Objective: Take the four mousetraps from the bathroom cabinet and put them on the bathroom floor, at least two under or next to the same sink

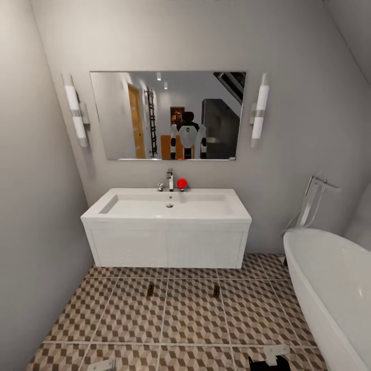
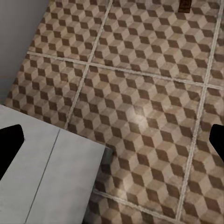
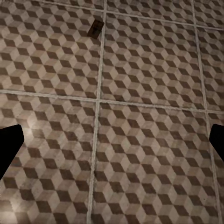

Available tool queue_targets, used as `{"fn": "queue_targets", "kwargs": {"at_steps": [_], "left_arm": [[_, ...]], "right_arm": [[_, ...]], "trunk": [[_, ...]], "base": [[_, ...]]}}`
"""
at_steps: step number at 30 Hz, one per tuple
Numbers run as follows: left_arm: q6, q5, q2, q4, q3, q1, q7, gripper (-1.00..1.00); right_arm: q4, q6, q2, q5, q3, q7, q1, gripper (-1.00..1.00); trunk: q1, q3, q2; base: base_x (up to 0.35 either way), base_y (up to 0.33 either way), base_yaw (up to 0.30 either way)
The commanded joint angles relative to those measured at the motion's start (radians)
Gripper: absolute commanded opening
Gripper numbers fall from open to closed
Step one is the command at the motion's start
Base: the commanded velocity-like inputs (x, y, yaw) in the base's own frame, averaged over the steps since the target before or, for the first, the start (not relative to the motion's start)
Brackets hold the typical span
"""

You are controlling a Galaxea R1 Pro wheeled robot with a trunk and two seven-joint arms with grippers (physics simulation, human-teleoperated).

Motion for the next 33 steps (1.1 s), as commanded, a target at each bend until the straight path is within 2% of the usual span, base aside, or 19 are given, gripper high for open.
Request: {"fn": "queue_targets", "kwargs": {"at_steps": [1, 33], "left_arm": [[-0.005, 0.006, -0.001, 0.004, -0.008, -0.002, 0.001, 1.00], [-0.005, 0.006, -0.001, 0.004, -0.009, -0.002, 0.001, 1.00]], "right_arm": [[0.005, -0.006, -0.001, 0.011, -0.005, -0.008, -0.002, 1.00], [0.005, -0.006, -0.001, 0.011, -0.005, -0.008, -0.002, 1.00]], "trunk": [[-0.004, 0.002, 0.006], [-0.127, 0.102, 0.230]], "base": [[0.000, 0.000, 0.000], [0.000, 0.000, 0.000]]}}
